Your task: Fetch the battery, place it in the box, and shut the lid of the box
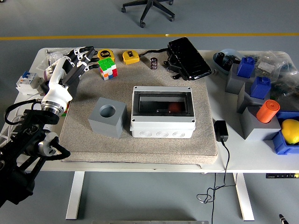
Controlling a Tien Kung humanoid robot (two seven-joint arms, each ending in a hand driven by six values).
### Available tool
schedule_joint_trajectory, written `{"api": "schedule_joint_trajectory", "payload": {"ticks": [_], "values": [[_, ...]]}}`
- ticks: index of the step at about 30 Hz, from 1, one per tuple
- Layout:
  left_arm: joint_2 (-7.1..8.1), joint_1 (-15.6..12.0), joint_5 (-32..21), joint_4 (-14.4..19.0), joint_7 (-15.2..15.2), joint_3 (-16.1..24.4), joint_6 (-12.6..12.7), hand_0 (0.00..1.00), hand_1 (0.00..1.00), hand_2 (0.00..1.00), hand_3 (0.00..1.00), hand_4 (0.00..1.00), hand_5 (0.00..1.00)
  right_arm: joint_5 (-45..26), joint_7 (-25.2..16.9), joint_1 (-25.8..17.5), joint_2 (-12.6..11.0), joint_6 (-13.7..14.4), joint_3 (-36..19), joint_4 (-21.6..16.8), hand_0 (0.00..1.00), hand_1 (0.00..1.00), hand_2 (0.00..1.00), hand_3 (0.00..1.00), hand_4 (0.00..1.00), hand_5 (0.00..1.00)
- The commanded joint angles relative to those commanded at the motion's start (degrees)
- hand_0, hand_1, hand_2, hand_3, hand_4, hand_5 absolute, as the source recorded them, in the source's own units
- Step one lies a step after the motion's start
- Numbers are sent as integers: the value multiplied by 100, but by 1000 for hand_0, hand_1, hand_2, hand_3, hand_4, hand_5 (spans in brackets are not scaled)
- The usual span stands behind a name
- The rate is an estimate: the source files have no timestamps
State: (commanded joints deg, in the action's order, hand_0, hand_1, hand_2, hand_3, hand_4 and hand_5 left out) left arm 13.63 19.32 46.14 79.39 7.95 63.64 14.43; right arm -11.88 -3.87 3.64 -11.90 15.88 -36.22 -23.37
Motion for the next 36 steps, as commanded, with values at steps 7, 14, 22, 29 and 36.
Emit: {"api": "schedule_joint_trajectory", "payload": {"ticks": [7,14,22,29,36], "values": [[-15,-1,-3,-5,-13,-23,-13,532,603,619,607,931,442,-3,23,-46,11,-26,-2,19,598,630,633,588,979,561],[-18,-19,-5,-14,-27,-42,-17,533,603,620,608,932,443,-3,11,-76,30,-34,2,18,599,630,634,588,980,560],[-46,-50,-3,-12,-43,-38,-24,532,603,619,609,933,443,1,0,-99,16,7,-8,7,599,630,635,587,980,564],[-49,-49,-6,-4,-60,-32,-29,532,602,619,609,934,443,0,14,-119,24,14,-31,11,599,630,635,583,980,566],[-69,-68,-15,-6,-70,-14,-33,533,602,618,609,934,444,-15,1,-142,26,33,-25,11,598,630,635,584,981,565]]}}
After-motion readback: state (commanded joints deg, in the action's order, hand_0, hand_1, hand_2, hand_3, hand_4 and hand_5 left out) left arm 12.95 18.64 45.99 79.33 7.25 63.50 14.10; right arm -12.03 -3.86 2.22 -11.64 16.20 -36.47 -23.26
